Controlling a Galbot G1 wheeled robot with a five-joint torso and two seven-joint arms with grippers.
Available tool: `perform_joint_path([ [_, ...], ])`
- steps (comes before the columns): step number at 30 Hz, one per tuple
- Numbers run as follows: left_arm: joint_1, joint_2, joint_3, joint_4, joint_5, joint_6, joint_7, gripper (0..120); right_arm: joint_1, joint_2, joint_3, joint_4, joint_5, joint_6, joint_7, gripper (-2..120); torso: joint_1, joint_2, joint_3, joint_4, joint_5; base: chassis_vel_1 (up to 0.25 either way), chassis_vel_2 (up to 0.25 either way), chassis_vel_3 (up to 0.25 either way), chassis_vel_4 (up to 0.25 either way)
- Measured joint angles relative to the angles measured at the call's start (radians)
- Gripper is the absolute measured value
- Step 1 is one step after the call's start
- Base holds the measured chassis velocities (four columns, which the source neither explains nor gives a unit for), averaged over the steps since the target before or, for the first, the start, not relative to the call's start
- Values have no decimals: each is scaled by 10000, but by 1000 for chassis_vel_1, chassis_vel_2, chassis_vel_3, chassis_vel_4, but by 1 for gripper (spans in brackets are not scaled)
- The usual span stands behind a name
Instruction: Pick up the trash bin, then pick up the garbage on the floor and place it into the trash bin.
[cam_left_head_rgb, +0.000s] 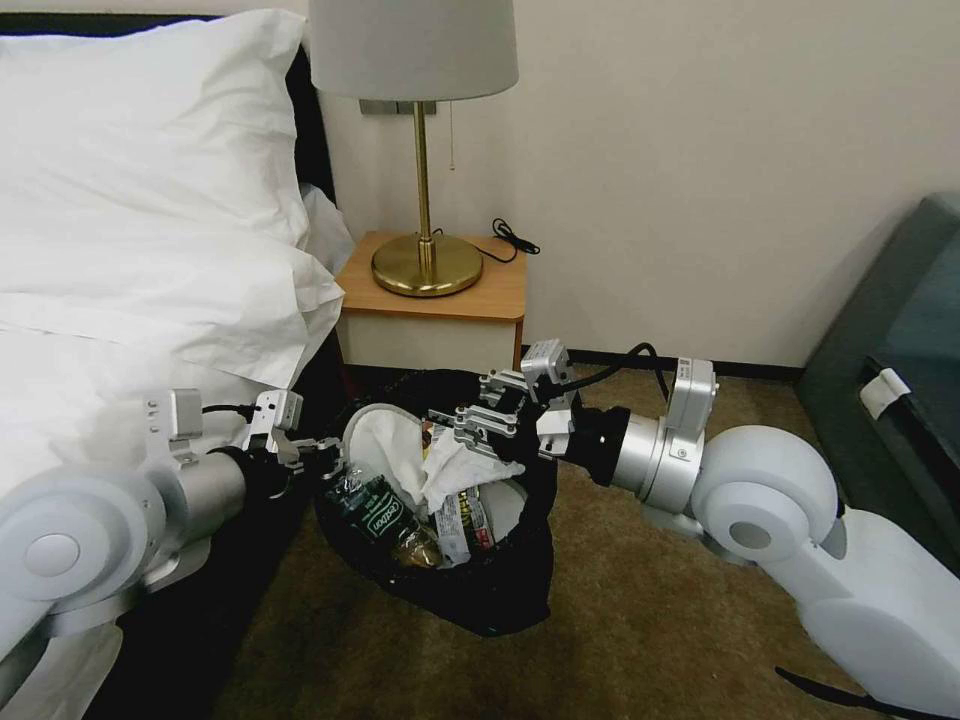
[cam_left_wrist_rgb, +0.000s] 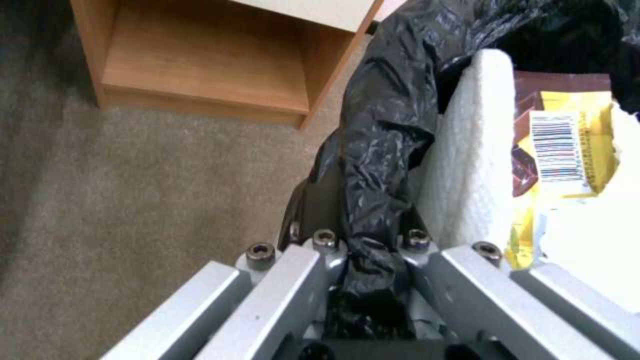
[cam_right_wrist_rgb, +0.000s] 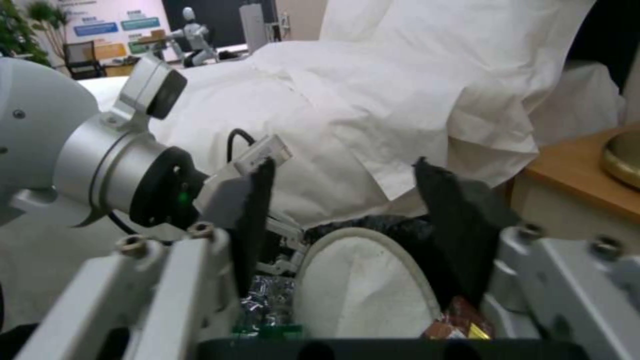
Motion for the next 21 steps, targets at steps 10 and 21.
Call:
perform_joint_path([
  [10, 7, -52, 3, -47, 110, 0, 34, 1, 19, -24, 143, 40, -77, 117, 0, 93, 1, 0, 0, -1, 2, 0, 0, 0, 0],
  [21, 169, -234, -31, -35, 1192, 0, 546, 1, 221, 313, 1108, -124, 807, 824, 2011, 100, 0, 0, 1, -5, 1, 0, 0, 0, 0],
])
